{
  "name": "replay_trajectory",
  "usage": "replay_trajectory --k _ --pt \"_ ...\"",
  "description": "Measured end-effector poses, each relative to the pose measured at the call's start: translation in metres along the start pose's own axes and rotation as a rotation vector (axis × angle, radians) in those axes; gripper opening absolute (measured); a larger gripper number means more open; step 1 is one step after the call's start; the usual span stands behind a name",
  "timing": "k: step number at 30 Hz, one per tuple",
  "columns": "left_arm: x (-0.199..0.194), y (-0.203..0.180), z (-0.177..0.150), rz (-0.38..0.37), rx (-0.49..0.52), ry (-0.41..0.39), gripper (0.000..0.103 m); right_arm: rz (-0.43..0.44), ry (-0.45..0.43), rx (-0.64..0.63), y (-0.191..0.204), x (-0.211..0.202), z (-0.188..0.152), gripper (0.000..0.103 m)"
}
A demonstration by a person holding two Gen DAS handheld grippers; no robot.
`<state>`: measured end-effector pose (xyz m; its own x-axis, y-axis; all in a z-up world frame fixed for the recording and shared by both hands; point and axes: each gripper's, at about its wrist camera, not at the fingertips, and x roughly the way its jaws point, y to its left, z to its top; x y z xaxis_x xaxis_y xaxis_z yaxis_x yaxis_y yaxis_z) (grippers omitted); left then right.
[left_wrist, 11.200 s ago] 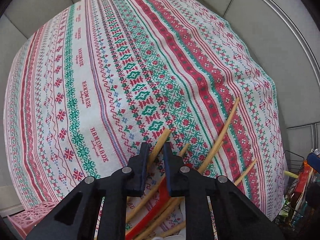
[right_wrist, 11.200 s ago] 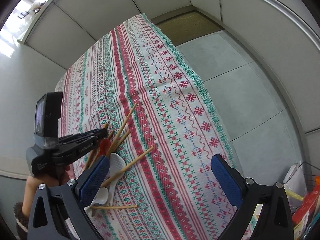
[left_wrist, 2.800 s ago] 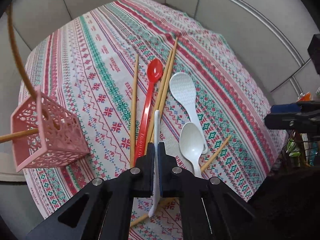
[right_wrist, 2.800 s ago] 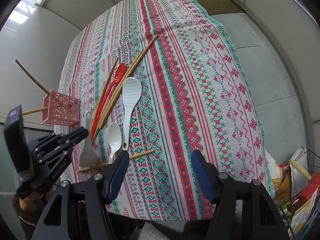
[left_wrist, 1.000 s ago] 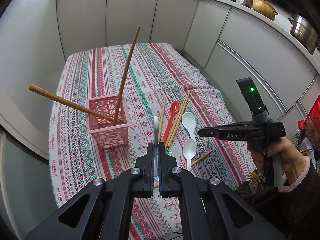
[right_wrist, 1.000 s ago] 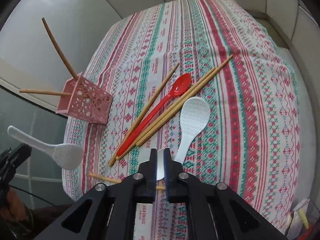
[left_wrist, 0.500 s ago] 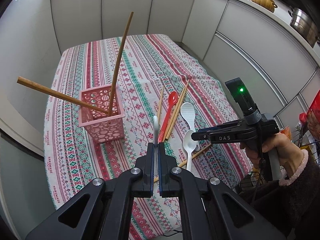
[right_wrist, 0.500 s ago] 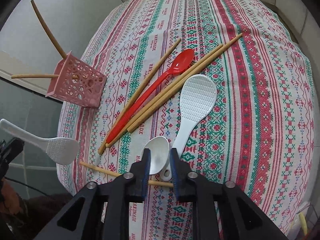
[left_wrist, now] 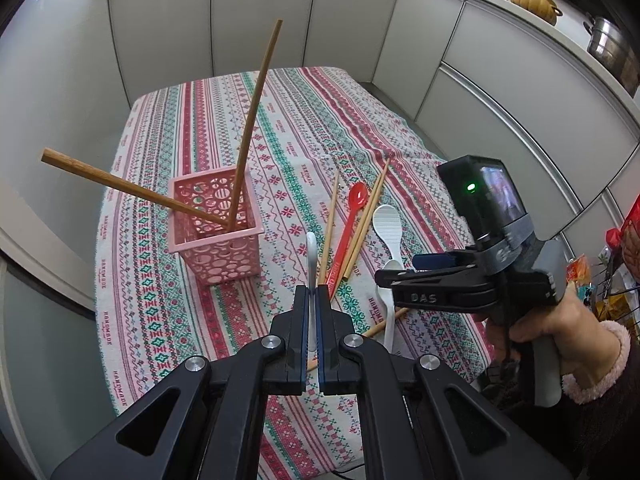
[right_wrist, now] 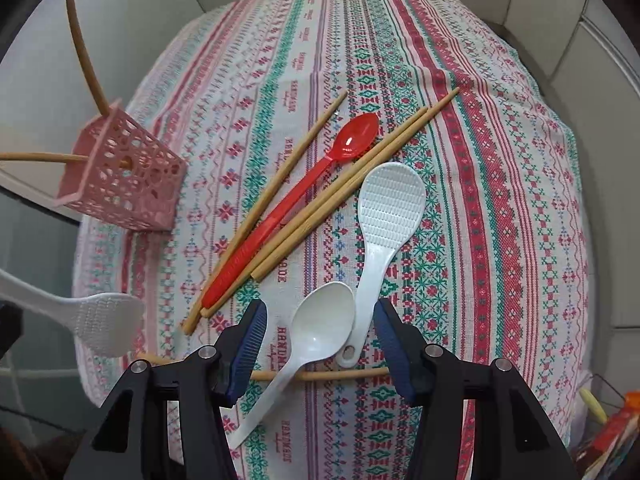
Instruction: Organize utensils
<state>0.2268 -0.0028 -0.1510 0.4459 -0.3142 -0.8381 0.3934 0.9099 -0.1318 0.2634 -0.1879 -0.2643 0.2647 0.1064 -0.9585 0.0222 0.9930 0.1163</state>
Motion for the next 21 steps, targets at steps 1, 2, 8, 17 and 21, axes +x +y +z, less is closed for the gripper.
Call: replay_trajectory --k 1,2,8,17,21 --pt "-0.001 0.001 0.000 0.003 0.000 -0.002 0.002 -0.018 0.005 0.002 0.003 0.004 0.000 0.054" --pt "-0.002 0.003 -0.001 0.006 -0.001 -0.003 0.002 -0.035 0.012 0.004 0.005 0.008 -0.001 0.052" --pt "-0.008 0.015 0.000 0.012 -0.023 -0.015 0.002 -0.092 0.008 0.009 0.012 0.019 -0.002 0.020" --pt "-0.016 0.017 0.002 0.005 -0.036 -0.041 0.002 0.053 -0.036 0.009 0.002 0.005 -0.007 0.004" --pt "-0.020 0.015 0.003 0.014 -0.035 -0.057 0.002 0.093 -0.068 0.021 -0.002 -0.005 -0.008 0.003"
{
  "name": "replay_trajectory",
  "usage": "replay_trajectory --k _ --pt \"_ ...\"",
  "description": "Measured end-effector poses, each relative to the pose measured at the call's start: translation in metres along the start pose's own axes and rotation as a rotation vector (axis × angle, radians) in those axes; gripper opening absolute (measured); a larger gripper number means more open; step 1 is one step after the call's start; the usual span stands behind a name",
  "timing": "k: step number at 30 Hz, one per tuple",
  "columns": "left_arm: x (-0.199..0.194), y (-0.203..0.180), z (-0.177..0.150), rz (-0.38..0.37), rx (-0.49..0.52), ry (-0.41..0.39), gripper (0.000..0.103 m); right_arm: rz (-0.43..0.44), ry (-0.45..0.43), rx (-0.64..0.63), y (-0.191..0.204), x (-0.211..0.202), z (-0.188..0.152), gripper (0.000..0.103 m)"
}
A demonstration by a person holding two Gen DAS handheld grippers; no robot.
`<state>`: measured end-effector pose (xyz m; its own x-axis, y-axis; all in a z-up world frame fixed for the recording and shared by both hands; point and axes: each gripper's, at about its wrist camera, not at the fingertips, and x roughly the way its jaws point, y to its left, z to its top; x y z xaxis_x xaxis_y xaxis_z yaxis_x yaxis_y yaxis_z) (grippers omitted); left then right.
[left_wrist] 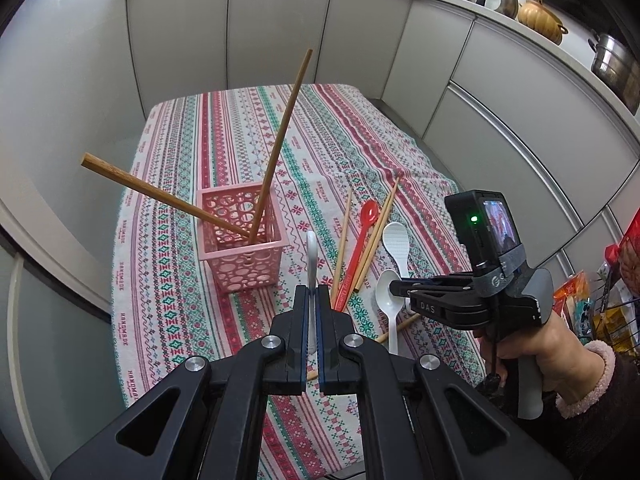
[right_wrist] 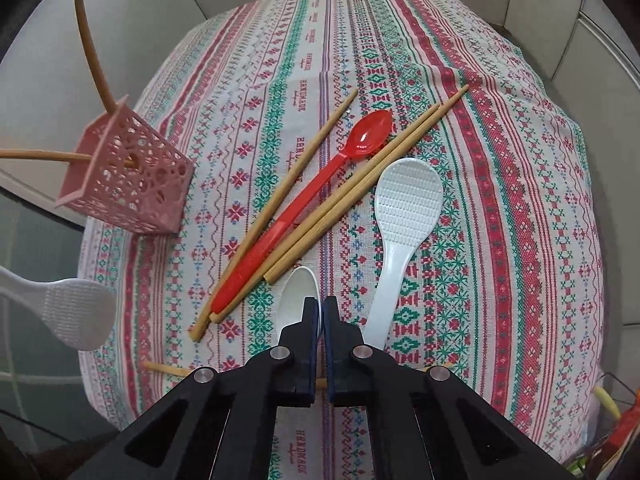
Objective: Organize utensils
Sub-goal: 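Drop the white spoon into the basket with the left tool while the right tool lifts its spoon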
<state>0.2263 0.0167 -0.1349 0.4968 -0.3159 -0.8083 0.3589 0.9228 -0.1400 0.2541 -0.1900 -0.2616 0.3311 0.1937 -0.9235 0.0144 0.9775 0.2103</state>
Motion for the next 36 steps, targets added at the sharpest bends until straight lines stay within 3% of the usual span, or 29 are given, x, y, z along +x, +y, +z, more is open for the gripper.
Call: replay_trajectory --k 4,11,17,25,27,36 --pt "-0.016 -0.001 0.005 -0.001 -0.002 -0.053 0.002 0.032 -0.103 -0.005 0.003 -0.041 0.004 0.003" --pt "-0.050 0.008 0.019 0.036 -0.038 -0.194 0.002 0.097 -0.364 -0.004 0.011 -0.128 0.015 0.003" --pt "-0.056 0.020 0.032 0.089 -0.085 -0.287 0.002 0.114 -0.523 0.004 0.020 -0.166 0.024 0.003" --pt "-0.015 0.034 0.050 0.095 -0.126 -0.307 0.002 0.143 -0.541 0.040 0.018 -0.159 0.039 0.003" --pt "-0.002 0.037 0.054 0.125 -0.123 -0.299 0.002 0.146 -0.540 0.047 0.018 -0.157 0.040 0.003" --pt "0.045 0.055 0.063 0.093 -0.196 -0.195 0.002 0.152 -0.546 0.062 0.015 -0.154 0.045 0.003"
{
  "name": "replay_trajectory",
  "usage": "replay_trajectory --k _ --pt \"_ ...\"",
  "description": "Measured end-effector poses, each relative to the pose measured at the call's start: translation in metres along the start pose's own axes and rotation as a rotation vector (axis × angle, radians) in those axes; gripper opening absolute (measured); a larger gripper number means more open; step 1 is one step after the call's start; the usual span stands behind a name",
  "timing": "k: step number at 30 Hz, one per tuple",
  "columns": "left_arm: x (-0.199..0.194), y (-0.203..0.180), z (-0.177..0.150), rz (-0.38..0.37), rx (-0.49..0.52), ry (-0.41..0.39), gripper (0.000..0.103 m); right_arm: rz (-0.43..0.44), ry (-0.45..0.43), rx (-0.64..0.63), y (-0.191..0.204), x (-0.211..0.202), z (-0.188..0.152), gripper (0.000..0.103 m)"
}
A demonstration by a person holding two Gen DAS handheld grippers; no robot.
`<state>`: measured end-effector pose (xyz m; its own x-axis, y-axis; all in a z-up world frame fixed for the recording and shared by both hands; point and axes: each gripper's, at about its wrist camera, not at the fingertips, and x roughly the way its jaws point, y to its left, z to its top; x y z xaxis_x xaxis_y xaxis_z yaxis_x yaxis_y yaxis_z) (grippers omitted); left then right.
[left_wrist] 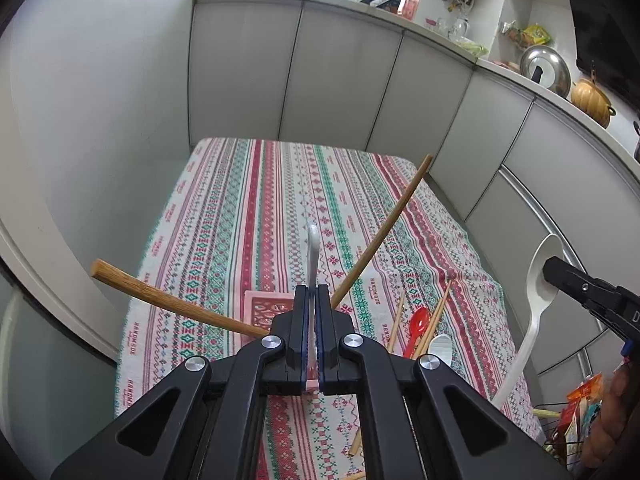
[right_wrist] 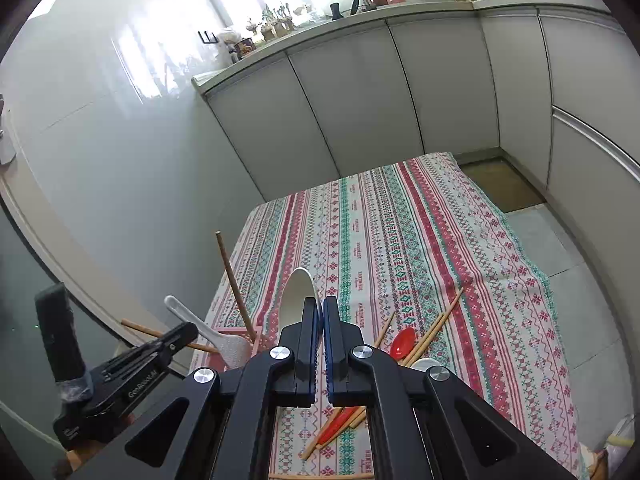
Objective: Organize utensils
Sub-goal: 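Drop the white spoon into the basket with the left tool while the right tool lifts its spoon, then carry the white spoon over the pink basket with the right tool and open it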
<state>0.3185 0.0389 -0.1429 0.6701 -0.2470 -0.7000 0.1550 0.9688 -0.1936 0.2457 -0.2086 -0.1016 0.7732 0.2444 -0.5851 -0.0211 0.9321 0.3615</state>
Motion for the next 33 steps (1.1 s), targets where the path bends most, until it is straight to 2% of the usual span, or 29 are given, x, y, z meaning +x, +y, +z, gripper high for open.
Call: replay_trajectory --k 3,7,8,10,12,16,20,25,31,33 --pt "0.007 -0.001 0.000 -0.016 0.011 0.024 0.002 0.003 0.000 0.002 0.000 0.001 0.000 0.003" --pt "-0.003 -0.007 -0.002 -0.046 0.026 0.017 0.006 0.005 -0.003 0.002 0.002 0.002 0.000 0.003" --pt "-0.007 -0.008 -0.003 -0.054 0.029 0.015 0.009 -0.001 0.006 0.010 0.003 0.002 0.000 0.003" --pt "-0.016 -0.009 -0.004 -0.058 0.029 0.010 0.033 -0.001 -0.002 0.012 0.005 0.002 0.000 0.003" --pt "-0.025 -0.006 -0.006 -0.057 0.015 0.002 0.040 -0.002 -0.013 0.013 0.007 0.002 0.000 0.003" --pt "-0.044 0.008 -0.011 -0.015 -0.026 0.022 0.041 -0.018 -0.076 0.006 0.016 0.002 0.002 0.003" --pt "-0.057 0.024 -0.017 0.066 -0.064 0.056 0.045 -0.032 -0.144 -0.006 0.031 0.010 0.002 0.003" --pt "-0.063 0.042 -0.028 0.104 -0.095 0.105 0.045 -0.050 -0.208 -0.048 0.055 0.028 -0.002 0.003" --pt "-0.073 0.048 -0.026 -0.039 -0.099 0.093 0.045 -0.073 -0.274 -0.099 0.077 0.041 -0.007 0.003" --pt "-0.078 0.047 -0.023 -0.057 -0.098 0.082 0.045 -0.092 -0.287 -0.122 0.083 0.046 -0.010 0.003"
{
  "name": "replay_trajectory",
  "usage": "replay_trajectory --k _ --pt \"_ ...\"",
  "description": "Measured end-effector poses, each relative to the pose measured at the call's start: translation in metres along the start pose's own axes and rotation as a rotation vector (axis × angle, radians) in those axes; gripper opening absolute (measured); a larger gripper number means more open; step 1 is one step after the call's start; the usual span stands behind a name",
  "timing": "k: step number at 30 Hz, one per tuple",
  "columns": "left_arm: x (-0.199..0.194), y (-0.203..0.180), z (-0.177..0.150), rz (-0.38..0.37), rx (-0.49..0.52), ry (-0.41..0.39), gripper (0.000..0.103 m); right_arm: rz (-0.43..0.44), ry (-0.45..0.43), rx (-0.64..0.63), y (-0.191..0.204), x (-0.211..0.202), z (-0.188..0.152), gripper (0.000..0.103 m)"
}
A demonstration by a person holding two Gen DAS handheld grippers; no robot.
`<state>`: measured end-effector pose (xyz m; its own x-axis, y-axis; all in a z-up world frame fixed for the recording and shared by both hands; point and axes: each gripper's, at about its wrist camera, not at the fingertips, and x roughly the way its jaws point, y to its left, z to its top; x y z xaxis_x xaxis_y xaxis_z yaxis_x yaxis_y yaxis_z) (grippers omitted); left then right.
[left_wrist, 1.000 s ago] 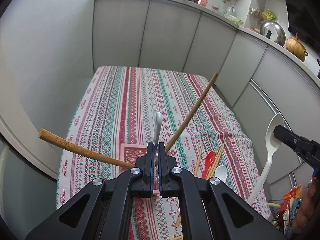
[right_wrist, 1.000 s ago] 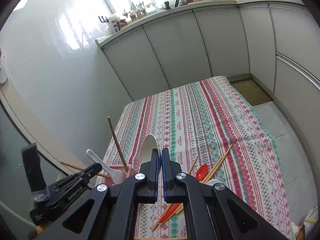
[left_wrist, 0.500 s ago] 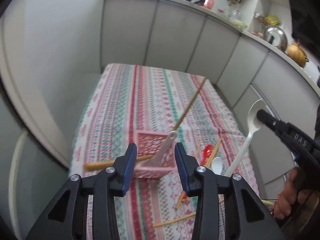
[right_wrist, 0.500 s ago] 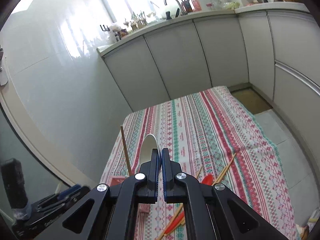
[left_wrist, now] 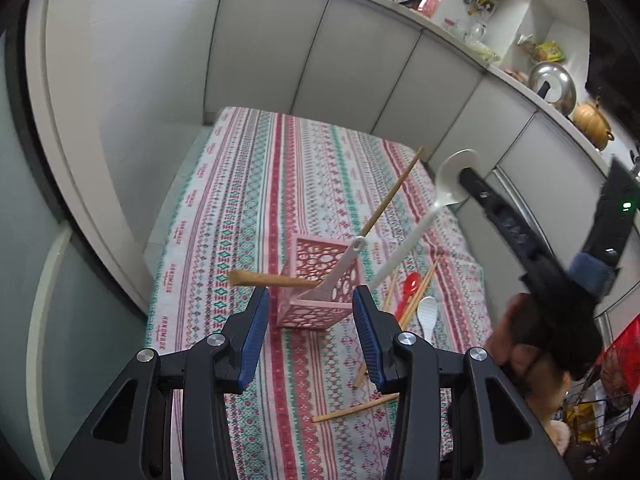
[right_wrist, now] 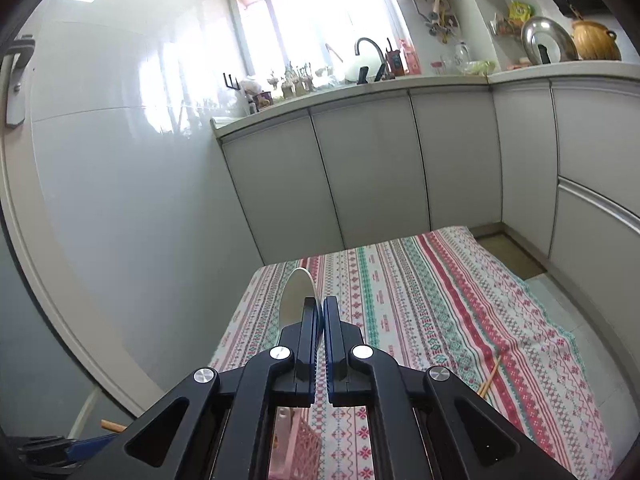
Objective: Organize utensils
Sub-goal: 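Carry the white spoon over the pink basket with the right tool and open it, then move both tools back over the loose chopsticks and spoons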
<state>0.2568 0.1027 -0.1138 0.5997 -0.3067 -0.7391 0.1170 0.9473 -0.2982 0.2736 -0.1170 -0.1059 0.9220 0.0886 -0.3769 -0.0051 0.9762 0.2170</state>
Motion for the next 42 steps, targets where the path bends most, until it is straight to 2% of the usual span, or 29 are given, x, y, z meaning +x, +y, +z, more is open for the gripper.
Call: replay_trajectory --k 9,15,20,22,26,30,37,42 --pt "-0.018 -0.005 0.004 -0.048 0.007 -0.048 0.045 -0.050 -0.019 -0.105 0.018 0.014 -0.025 0.003" --pt "-0.017 -0.004 0.005 -0.047 -0.005 -0.051 0.045 -0.014 0.051 -0.105 0.019 0.020 -0.038 0.006" --pt "-0.018 -0.006 0.006 -0.055 -0.013 -0.048 0.045 0.030 0.079 -0.075 0.011 0.007 -0.029 0.025" --pt "-0.018 -0.007 0.006 -0.056 -0.016 -0.045 0.045 0.038 0.097 -0.065 0.005 0.000 -0.025 0.039" --pt "-0.016 -0.011 0.002 -0.061 -0.009 -0.012 0.045 0.056 0.174 -0.054 -0.009 -0.012 -0.017 0.044" --pt "-0.009 -0.022 -0.008 -0.048 0.038 0.035 0.046 0.039 0.238 -0.047 -0.034 -0.026 -0.009 0.058" --pt "0.009 -0.047 -0.025 -0.019 0.128 0.114 0.061 -0.015 0.372 -0.025 -0.085 -0.040 -0.010 0.071" --pt "0.030 -0.072 -0.036 0.005 0.194 0.173 0.067 -0.065 0.482 0.000 -0.120 -0.041 -0.023 0.076"
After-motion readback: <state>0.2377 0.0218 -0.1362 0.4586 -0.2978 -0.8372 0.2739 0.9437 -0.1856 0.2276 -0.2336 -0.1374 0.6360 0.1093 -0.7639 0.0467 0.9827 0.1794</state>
